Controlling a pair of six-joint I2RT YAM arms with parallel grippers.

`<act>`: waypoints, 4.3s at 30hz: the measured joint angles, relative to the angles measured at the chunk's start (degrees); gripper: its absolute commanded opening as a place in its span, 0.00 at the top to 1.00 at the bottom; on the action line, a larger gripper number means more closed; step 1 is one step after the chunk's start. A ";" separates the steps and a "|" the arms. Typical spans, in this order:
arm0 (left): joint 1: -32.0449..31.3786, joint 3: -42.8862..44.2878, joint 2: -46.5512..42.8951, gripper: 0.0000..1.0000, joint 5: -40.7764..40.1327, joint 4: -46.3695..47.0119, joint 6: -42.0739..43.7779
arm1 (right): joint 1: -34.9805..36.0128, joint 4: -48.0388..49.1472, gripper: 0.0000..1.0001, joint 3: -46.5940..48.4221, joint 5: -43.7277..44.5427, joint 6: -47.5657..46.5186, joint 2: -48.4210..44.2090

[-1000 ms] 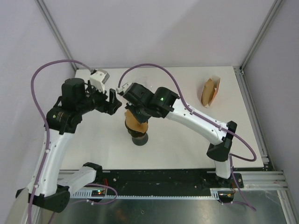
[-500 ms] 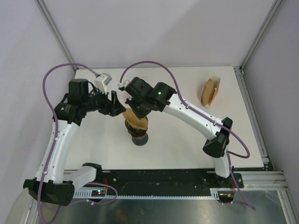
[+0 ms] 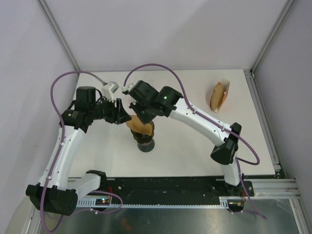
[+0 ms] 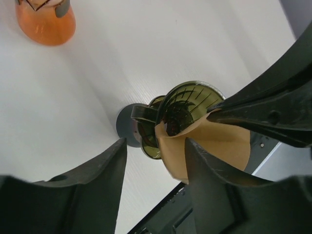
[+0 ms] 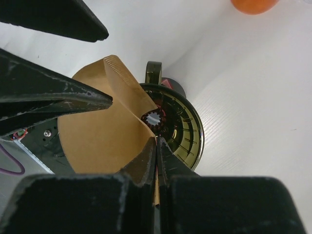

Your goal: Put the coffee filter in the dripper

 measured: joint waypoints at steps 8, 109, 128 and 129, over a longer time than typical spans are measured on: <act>0.00 -1.25 0.00 0.64 -0.04 0.00 0.57 | 0.00 0.11 1.00 0.00 1.53 0.00 0.00; 21.22 3.61 -4.74 0.12 -4.26 3.93 4.04 | 4.48 -6.43 1.00 1.46 6.27 -4.07 12.02; 21.33 0.66 -4.70 0.15 -1.01 5.33 4.02 | 4.02 -6.36 0.69 1.79 8.13 -4.57 11.02; 21.33 0.50 -4.70 0.15 -0.92 5.35 4.04 | 4.09 -6.32 0.69 1.79 8.26 -4.59 10.75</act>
